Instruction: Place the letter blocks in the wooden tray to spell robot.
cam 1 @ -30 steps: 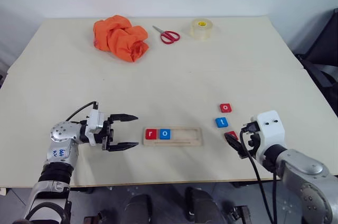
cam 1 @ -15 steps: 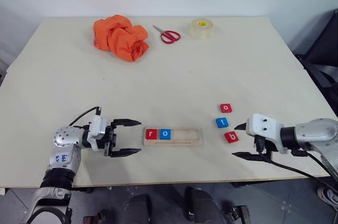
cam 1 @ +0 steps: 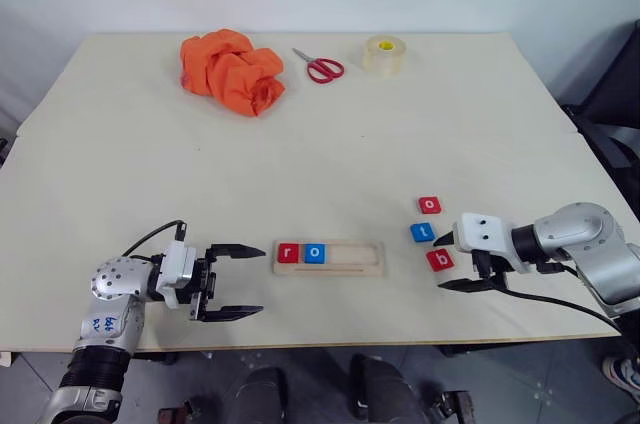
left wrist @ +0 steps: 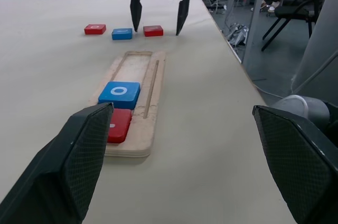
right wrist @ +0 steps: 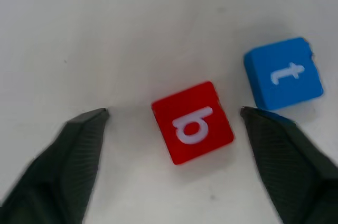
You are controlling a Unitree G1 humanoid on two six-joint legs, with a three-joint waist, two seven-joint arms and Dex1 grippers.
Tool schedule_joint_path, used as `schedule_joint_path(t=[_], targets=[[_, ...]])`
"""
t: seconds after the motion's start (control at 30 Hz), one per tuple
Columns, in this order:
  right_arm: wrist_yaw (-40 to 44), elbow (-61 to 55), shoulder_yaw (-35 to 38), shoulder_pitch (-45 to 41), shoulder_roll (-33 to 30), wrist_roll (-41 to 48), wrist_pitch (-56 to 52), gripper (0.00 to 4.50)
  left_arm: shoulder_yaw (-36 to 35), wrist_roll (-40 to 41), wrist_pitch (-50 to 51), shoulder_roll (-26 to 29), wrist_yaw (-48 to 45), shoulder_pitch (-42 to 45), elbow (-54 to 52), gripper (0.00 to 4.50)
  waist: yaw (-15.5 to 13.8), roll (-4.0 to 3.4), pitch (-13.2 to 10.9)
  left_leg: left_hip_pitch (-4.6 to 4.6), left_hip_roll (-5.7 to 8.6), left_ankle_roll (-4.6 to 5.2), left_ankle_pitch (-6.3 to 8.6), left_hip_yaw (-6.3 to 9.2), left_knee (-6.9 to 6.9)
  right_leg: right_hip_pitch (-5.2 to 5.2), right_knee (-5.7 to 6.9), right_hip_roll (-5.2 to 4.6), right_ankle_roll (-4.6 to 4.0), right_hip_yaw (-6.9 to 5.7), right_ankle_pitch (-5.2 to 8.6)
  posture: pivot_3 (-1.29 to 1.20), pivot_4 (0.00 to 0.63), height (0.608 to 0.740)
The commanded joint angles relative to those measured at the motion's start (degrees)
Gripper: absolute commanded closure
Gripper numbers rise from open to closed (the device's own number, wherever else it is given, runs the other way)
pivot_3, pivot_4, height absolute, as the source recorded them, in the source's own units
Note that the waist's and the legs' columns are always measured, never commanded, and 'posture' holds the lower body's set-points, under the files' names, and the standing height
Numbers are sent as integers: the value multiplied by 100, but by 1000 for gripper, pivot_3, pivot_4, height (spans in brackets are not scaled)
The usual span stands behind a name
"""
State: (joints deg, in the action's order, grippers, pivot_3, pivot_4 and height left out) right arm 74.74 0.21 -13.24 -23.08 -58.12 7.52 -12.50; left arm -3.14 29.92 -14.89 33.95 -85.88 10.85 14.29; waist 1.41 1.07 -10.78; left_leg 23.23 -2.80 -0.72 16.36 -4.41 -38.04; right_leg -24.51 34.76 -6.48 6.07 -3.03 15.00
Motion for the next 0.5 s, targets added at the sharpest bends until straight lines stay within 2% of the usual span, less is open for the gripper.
schedule_joint_path(t=[0.03, 0.17, 0.33, 0.5], targets=[[-5, 107, 20, -100, 121, -116, 83, 1628, -135, 122, 41, -3, 32, -53, -227, 0, 10, 0, 0, -2, 0, -1, -1, 0, 0, 0, 2, 1, 0, 0, 0, 0, 150, 740], [6, 89, 16, -121, 154, -184, -9, 3002, -149, 102, 54, -36, 46, -42, -221, 0, 13, 0, 0, -8, -1, -5, -3, -1, -3, 0, 12, 1, -3, 1, -1, 0, 150, 740], [-39, -241, 220, -90, 116, -42, -264, 3038, -134, 93, 42, -67, 0, 45, -115, 0, 8, 0, 0, -8, -1, -6, -4, -1, -6, 1, 17, -1, -4, 1, -2, 0, 150, 740], [-147, -1400, 598, -131, 62, 559, -1483, 3038, -178, 69, -43, -45, -151, 274, 249, 0, 2, -1, 0, -6, -2, -6, -4, 1, -6, -5, 23, 0, -7, 1, -1, 0, 150, 740]])
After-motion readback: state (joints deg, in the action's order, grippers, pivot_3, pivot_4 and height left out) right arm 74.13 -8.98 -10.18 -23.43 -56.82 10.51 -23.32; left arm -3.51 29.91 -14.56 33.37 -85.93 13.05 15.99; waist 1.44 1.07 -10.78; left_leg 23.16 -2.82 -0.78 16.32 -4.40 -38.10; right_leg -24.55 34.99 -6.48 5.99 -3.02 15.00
